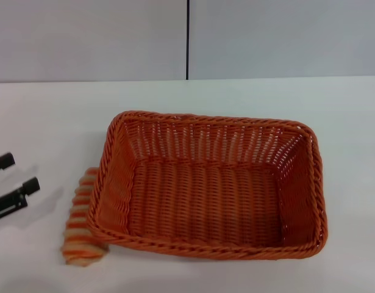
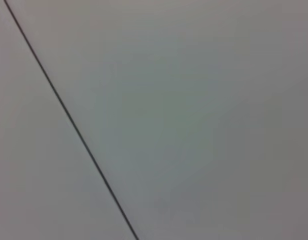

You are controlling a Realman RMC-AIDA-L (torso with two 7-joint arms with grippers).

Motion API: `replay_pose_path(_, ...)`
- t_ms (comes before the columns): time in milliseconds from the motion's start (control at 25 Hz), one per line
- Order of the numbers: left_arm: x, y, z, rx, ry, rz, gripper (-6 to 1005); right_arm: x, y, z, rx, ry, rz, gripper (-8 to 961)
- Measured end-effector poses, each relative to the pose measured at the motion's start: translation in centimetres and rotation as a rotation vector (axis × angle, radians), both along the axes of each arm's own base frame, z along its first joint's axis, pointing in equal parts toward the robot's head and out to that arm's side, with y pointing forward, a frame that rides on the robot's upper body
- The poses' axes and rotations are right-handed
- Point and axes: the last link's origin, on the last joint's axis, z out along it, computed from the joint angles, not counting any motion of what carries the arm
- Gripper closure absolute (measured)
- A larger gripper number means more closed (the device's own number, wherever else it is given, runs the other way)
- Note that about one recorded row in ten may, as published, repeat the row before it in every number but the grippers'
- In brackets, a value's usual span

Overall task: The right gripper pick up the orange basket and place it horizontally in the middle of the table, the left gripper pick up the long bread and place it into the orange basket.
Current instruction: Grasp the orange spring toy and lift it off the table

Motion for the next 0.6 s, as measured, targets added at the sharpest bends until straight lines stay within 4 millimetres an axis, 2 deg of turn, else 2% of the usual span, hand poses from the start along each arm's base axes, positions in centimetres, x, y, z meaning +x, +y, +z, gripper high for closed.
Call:
replay_pose_path(280, -1.1, -1.6, 0.3, -0.045, 0.034, 0.027, 204, -0.6, 1.8, -0.8, -0.048, -0.013, 0.006, 474)
replay_pose_path(400, -1.3, -1.9, 0.6, -0.045, 0.041, 0.033, 204, -0.7, 2.0, -1.1, -0.061, -0.016, 0.008, 474)
replay_pose_path(480, -1.7, -3.4, 1.6, -0.051, 0.038, 0.034, 204, -0.7, 2.0, -1.2, -0.061, -0.02, 0.007, 474)
replay_pose_path(600, -1.7, -4.1, 2.0, -0.056, 0.024, 0.024, 204, -0.7, 2.1, -1.2, -0.061, -0.028, 0.006, 475)
